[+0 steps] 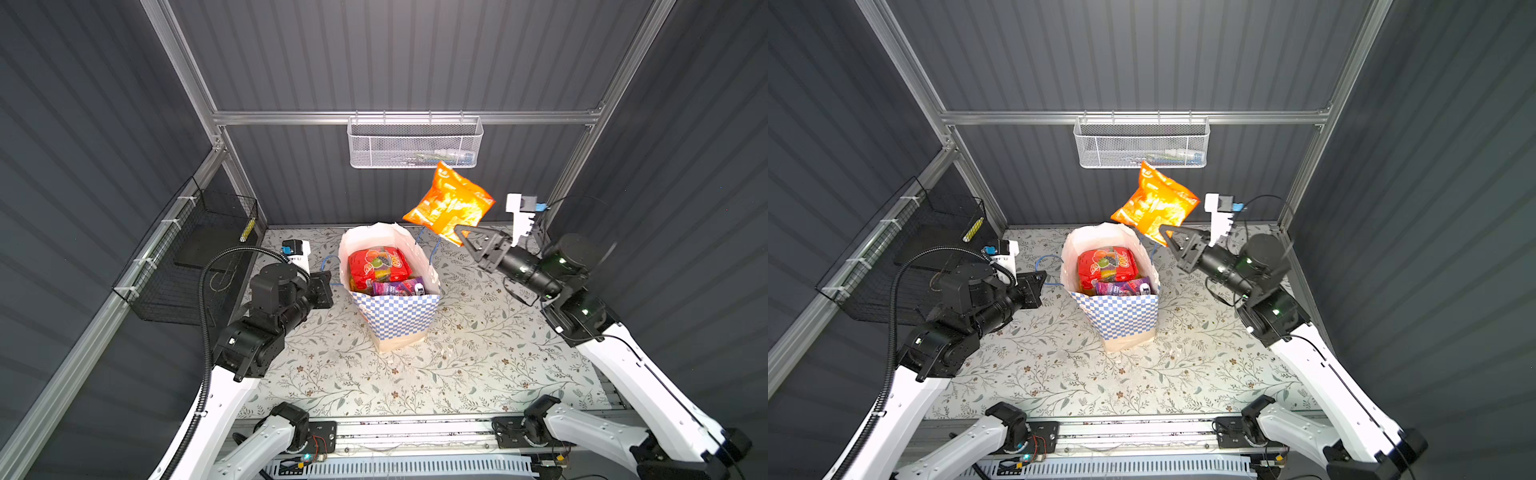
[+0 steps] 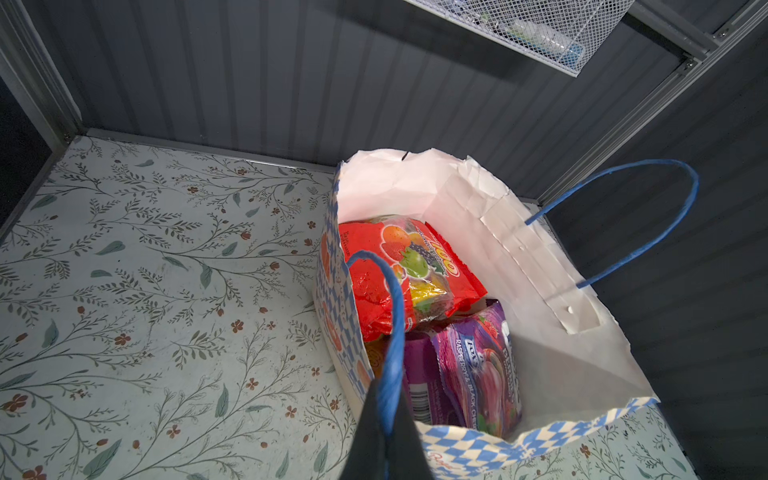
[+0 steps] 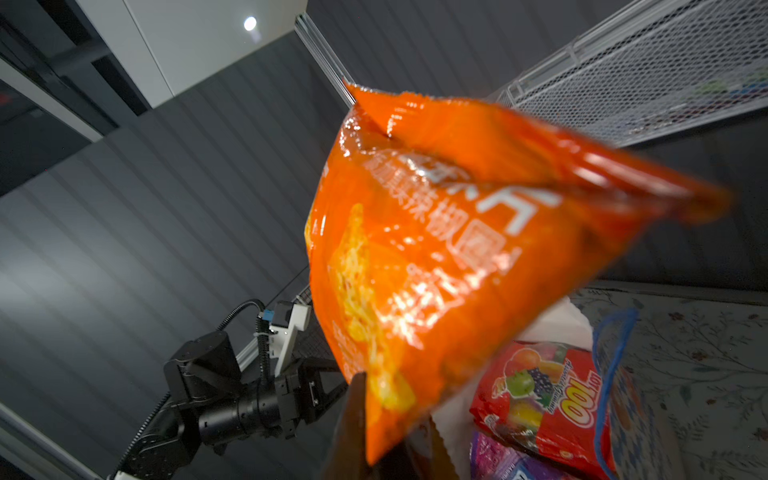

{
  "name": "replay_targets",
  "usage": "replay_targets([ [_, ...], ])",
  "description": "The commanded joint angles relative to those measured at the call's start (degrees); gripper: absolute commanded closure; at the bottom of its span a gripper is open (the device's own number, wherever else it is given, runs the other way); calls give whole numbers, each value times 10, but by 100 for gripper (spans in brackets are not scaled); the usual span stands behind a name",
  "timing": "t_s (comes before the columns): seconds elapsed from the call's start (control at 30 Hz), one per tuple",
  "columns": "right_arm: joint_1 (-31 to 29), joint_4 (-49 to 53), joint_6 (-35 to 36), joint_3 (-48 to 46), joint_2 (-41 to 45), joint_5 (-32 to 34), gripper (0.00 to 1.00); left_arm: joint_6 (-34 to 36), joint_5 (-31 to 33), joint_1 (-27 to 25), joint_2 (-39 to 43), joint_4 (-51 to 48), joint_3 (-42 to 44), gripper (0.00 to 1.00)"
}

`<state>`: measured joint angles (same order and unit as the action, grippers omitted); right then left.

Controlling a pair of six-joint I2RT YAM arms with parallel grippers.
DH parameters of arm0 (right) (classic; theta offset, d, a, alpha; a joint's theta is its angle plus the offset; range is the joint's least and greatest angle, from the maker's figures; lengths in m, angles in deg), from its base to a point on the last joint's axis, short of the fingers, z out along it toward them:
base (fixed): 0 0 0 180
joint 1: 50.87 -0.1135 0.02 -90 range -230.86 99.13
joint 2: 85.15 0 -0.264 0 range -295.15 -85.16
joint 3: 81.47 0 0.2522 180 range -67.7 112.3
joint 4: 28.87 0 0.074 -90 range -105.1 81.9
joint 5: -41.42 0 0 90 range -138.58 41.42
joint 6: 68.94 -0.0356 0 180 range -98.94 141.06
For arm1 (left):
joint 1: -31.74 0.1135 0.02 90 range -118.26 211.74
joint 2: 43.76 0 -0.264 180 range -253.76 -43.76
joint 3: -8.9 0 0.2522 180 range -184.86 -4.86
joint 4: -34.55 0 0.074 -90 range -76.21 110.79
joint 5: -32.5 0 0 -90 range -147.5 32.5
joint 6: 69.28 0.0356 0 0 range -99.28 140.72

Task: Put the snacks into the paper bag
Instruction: 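Carry the orange pouch over the paper bag with the right gripper, then lower the orange pouch into the paper bag and open the right gripper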

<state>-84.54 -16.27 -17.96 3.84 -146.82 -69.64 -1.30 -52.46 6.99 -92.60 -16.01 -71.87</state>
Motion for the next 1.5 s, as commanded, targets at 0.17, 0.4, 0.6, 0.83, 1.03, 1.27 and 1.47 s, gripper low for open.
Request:
replay_targets([
  [0.17,-80,147,94,39,-108,87,100,6,-2,2,8,20,1,100],
  [0.4,-98,147,93,51,-186,98,100,5,-4,3,11,21,2,100],
  [0.6,-103,164,94,85,-238,86,100,6,-1,2,10,18,1,100],
  [0.83,-109,185,86,100,-310,51,98,7,-2,2,12,19,2,100],
  [1.03,-109,204,77,108,-330,94,70,7,-1,3,9,17,1,100],
  [1.27,-152,229,137,140,-259,240,51,7,0,2,11,17,1,100],
  [1.47,-163,251,157,219,-310,201,49,7,-1,2,12,17,1,100],
])
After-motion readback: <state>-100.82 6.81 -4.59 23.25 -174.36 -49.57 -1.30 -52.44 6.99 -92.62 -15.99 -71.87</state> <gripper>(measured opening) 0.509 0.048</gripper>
